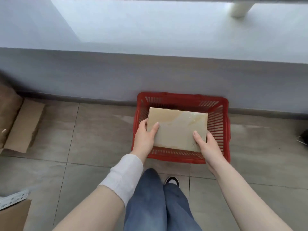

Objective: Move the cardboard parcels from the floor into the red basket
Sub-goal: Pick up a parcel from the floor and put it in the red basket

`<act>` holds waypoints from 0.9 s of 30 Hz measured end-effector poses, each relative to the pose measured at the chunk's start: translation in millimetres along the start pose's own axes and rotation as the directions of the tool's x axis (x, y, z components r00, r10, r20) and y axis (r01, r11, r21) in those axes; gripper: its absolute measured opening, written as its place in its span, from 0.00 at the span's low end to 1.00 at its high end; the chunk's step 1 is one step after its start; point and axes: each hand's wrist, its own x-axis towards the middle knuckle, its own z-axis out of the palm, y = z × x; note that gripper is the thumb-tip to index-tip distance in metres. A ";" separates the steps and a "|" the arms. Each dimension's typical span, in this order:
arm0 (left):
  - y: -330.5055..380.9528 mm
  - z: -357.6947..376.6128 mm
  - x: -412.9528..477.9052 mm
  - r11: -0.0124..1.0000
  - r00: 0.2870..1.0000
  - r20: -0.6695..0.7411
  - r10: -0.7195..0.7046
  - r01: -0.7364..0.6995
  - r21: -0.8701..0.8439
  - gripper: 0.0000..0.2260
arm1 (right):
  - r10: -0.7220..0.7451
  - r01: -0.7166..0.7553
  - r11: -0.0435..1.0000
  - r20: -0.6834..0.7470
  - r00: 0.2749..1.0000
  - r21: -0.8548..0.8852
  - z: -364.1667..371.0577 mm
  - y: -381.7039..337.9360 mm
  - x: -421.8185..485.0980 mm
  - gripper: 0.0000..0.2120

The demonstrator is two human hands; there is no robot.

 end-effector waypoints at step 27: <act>-129.0 63.5 243.6 0.973 0.994 -0.079 0.077 -0.057 0.225 0.21 | -0.121 0.118 0.985 -0.010 0.993 -0.122 76.3 124.7 247.6 0.24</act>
